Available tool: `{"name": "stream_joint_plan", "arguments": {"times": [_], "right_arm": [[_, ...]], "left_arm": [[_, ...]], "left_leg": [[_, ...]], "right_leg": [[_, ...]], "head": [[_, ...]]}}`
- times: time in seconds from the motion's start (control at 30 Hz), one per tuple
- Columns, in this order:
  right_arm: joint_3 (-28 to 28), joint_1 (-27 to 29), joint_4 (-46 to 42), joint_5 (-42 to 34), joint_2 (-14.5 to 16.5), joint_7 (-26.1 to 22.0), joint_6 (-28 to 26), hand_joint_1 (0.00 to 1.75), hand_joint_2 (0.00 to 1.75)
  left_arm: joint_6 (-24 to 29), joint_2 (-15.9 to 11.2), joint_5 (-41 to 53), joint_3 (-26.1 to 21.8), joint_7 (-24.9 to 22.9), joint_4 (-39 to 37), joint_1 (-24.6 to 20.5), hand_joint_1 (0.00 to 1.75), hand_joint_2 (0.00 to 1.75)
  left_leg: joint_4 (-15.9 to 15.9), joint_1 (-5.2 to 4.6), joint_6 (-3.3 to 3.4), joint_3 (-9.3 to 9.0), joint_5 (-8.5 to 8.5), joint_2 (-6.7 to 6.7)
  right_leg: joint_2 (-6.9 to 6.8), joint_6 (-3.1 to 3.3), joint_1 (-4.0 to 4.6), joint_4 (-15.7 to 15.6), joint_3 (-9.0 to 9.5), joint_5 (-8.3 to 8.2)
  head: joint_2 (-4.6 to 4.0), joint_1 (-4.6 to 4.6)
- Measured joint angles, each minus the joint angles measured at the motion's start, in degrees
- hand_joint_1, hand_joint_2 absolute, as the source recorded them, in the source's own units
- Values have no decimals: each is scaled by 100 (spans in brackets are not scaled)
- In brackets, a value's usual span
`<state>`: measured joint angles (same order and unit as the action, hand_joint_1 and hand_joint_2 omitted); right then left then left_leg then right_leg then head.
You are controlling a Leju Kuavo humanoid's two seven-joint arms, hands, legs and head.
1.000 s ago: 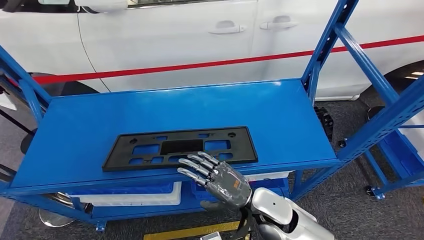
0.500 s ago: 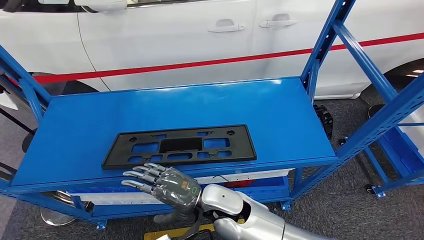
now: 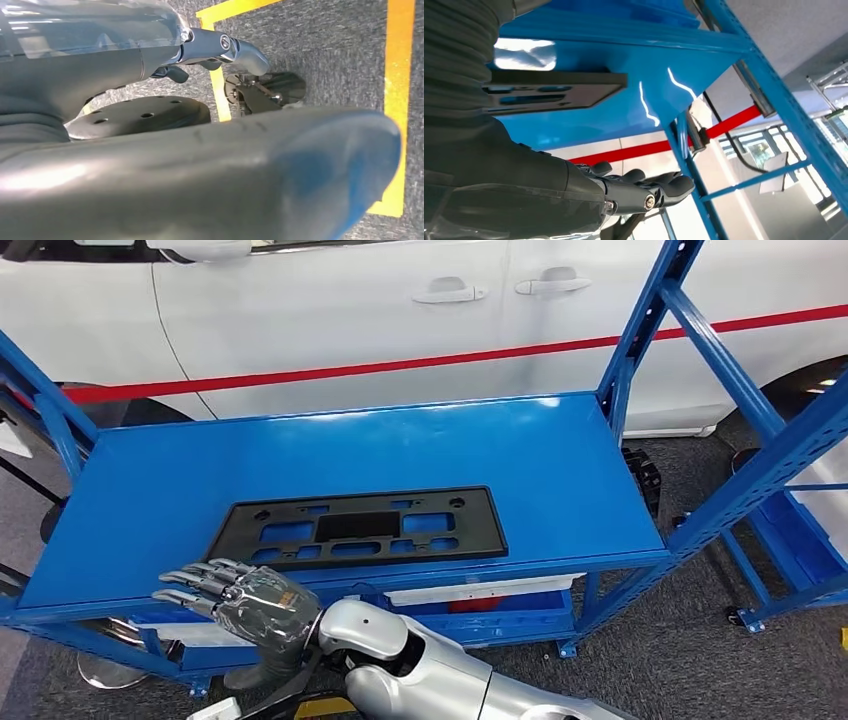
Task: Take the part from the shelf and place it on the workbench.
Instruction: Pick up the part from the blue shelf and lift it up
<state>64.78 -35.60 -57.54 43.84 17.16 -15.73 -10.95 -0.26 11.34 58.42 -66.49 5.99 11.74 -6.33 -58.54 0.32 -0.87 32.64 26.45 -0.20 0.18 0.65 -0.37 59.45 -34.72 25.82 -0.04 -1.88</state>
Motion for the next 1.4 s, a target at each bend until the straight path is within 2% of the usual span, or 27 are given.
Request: {"name": "stream_joint_plan", "arguments": {"times": [0.07,0.1,0.13,0.2,0.23,0.27,0.3,0.33,0.4,0.47,0.57,0.6,0.67,0.73,0.77,0.8,0.83,0.87,0.93,0.97,1.1,1.17,1.23,1.27,1.3,1.33,1.4], "right_arm": [[0,-23,107,13,72,2,-42,0,175],[0,-44,162,34,108,10,-83,0,175],[1,-70,211,67,138,31,-133,0,175],[8,-119,305,182,172,144,-248,0,175],[22,-144,352,263,177,235,-299,0,175],[47,-178,400,350,179,336,-340,0,175],[84,-225,450,433,183,436,-368,0,175],[131,-284,499,508,191,533,-386,0,175],[235,-426,602,612,220,698,-394,0,175],[354,-563,728,676,245,830,-385,0,175],[535,-698,927,741,259,951,-371,0,175],[583,-733,982,770,269,987,-369,0,175],[684,-812,1082,870,295,1113,-349,0,175],[808,-880,1207,987,307,1292,-284,0,175],[867,-902,1274,1031,307,1376,-237,0,175],[920,-926,1345,1068,307,1458,-184,0,175],[966,-958,1409,1092,307,1526,-139,0,175],[1003,-999,1464,1111,308,1578,-108,0,175],[1062,-1092,1571,1126,308,1634,-52,0,175],[1082,-1130,1621,1128,308,1646,-21,0,175],[1130,-1237,1803,1128,308,1658,68,0,175],[1151,-1291,1881,1130,308,1686,114,0,175],[1181,-1318,1993,1114,302,1733,202,0,175],[1193,-1320,2060,1093,296,1749,253,0,175],[1201,-1322,2127,1067,290,1755,296,0,175],[1205,-1330,2193,1039,286,1755,332,0,175],[1211,-1367,2302,1000,284,1756,387,0,175]], "left_arm": [[7,10,0,-1,-12,0,13,0,0],[14,18,-1,-1,-21,0,16,0,0],[22,26,-1,-2,-32,0,14,0,0],[41,38,-2,-2,-46,0,9,0,0],[50,42,-1,-2,-49,0,11,0,0],[58,45,1,-2,-51,0,14,0,0],[64,45,3,-3,-51,0,16,0,0],[67,47,5,-3,-49,0,15,0,0],[68,61,9,-4,-42,0,5,0,0],[66,77,9,-4,-36,0,-4,0,0],[66,81,2,-4,-36,0,-7,0,0],[66,81,0,-4,-36,0,-8,0,0],[66,81,-5,-6,-36,0,-7,0,0],[67,81,-13,-10,-37,0,1,0,0],[67,81,-15,-13,-37,0,7,0,0],[67,80,-17,-14,-37,0,12,0,0],[67,79,-17,-15,-37,0,14,0,0],[66,78,-17,-15,-36,0,13,0,0],[60,78,-18,-15,-33,-1,5,0,0],[55,78,-19,-15,-29,-2,1,0,0],[34,76,-23,-17,-17,-2,2,0,0],[24,75,-24,-17,-16,-2,-8,0,0],[10,73,-24,-18,-15,-2,-13,0,0],[2,72,-23,-19,-14,-2,-10,0,0],[-4,70,-22,-19,-13,-2,-7,0,0],[-10,68,-20,-20,-10,-2,-6,0,0],[-18,68,-13,-20,-4,-2,-8,0,0]], "left_leg": [[31,20,78,7,-38,1],[53,32,120,6,-59,7],[74,43,157,5,-78,13],[77,34,197,20,-93,20],[73,28,202,28,-96,20],[67,24,203,33,-96,19],[59,20,203,35,-94,16],[50,17,201,35,-91,13],[27,-1,182,38,-78,6],[17,-18,137,54,-73,4],[13,-15,47,60,-61,6],[-65,-10,14,92,3,6],[-541,15,-49,306,291,5],[-1271,43,-108,649,610,6],[-1499,60,-132,757,659,7],[-1521,76,-153,770,599,8],[-1300,94,-169,664,432,9],[-917,113,-181,477,220,11],[-220,119,-163,136,-30,6],[-57,111,-130,64,-58,-1],[28,93,42,58,-91,-11],[57,97,119,53,-115,-1],[55,81,157,62,-116,4],[51,75,161,64,-115,3],[47,70,162,64,-114,0],[42,67,159,61,-112,-6],[31,58,142,55,-100,-14]], "right_leg": [[-3,-62,3,15,-15,16],[-4,-90,2,119,-63,96],[-5,-113,2,333,-160,235],[-7,-139,-5,1044,-488,597],[-7,-144,-5,1370,-643,712],[-7,-143,-4,1542,-726,729],[-7,-133,-3,1493,-701,637],[-7,-112,0,1234,-571,463],[-12,-47,22,450,-181,125],[-14,-2,49,14,21,15],[-8,50,40,-67,38,-10],[-12,80,23,-100,52,-28],[-22,125,-1,-144,72,-53],[-24,137,-2,-143,66,-52],[-25,137,-2,-140,65,-51],[-23,135,-5,-133,65,-49],[-19,125,-10,-121,65,-43],[-13,108,-16,-103,66,-31],[-1,51,-3,-60,51,-8],[2,20,6,-48,40,-6],[-2,-109,-3,6,0,31],[-5,-154,-19,441,-202,298],[-6,-176,-23,1205,-574,635],[-6,-180,-24,1483,-714,705],[-6,-175,-24,1568,-764,669],[-6,-160,-23,1421,-702,530],[-7,-102,-10,671,-346,151]], "head": [[0,2],[0,4],[0,6],[0,10],[0,10],[0,10],[0,10],[0,10],[0,9],[0,8],[0,8],[0,5],[0,-1],[0,-4],[0,-4],[0,-4],[0,-4],[0,-4],[0,-2],[0,2],[-1,9],[0,9],[0,9],[0,9],[0,9],[0,9],[0,9]]}}
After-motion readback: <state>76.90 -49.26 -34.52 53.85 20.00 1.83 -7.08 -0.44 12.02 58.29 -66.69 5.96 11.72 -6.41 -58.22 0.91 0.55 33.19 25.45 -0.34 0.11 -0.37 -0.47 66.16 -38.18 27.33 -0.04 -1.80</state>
